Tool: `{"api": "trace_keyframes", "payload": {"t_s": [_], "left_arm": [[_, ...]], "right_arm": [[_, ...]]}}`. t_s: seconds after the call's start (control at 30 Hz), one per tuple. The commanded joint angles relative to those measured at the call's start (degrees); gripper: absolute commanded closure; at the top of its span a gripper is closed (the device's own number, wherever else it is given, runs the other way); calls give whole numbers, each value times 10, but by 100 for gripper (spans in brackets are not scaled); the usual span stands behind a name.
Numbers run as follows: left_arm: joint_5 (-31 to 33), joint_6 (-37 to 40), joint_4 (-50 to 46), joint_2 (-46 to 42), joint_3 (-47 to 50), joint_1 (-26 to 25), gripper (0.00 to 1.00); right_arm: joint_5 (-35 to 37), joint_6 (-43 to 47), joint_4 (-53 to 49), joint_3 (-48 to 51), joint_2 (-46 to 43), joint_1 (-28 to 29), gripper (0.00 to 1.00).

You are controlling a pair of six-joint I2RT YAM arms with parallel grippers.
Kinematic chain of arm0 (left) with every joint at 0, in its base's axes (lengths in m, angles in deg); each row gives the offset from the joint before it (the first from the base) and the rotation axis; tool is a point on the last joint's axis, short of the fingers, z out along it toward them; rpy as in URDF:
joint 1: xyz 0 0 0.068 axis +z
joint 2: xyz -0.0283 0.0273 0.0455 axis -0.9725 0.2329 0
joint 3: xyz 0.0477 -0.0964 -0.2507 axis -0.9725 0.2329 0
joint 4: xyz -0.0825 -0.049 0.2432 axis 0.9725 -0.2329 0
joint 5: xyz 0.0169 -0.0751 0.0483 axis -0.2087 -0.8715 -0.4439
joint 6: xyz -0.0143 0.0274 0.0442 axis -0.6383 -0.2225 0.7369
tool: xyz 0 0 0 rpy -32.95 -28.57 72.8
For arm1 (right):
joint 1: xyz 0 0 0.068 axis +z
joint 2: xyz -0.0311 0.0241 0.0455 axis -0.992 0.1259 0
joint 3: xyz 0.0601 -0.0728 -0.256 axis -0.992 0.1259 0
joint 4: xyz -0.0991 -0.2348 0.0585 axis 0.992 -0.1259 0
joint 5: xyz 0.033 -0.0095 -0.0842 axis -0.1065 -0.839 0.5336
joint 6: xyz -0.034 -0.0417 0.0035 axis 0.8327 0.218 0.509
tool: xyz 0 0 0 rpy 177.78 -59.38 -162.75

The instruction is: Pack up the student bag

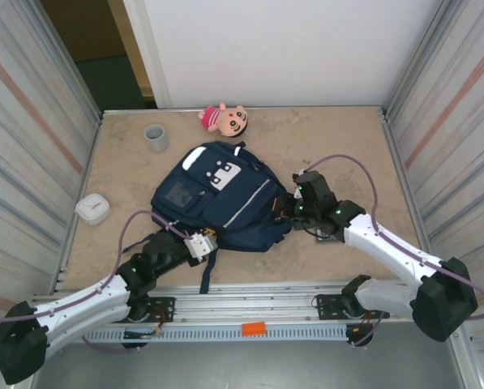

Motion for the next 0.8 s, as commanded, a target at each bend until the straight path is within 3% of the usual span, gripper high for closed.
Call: {"api": "trace_keyframes", "payload": {"t_s": [0.0, 0.1, 0.2, 0.33, 0.4, 0.47, 0.53, 0.67, 0.77], "left_arm": [[32, -16, 34, -13, -26, 5, 100], [35, -27, 20, -19, -31, 8, 100], [40, -61, -20, -28, -51, 11, 100], [33, -168, -83, -40, -96, 11, 68], [44, -260, -126, -39, -125, 11, 51], [54, -357, -201, -34, -165, 11, 40], [73, -448, -279, -26, -203, 11, 35], [170, -720, -457, -26, -256, 11, 28], [147, -808, -481, -43, -241, 21, 25]], "right_arm": [[-34, 48, 7, 20, -5, -57, 100], [-85, 50, 28, 30, 11, -100, 100], [-102, 38, 46, 35, 10, -92, 100], [-95, 14, 64, 53, -6, -70, 100], [-96, 8, 67, 60, -6, -66, 100], [-90, 6, 65, 62, -2, -61, 100], [-90, 5, 66, 63, -1, -55, 100], [-90, 10, 70, 61, -1, -34, 100], [-88, 17, 65, 57, -1, -24, 100]]}}
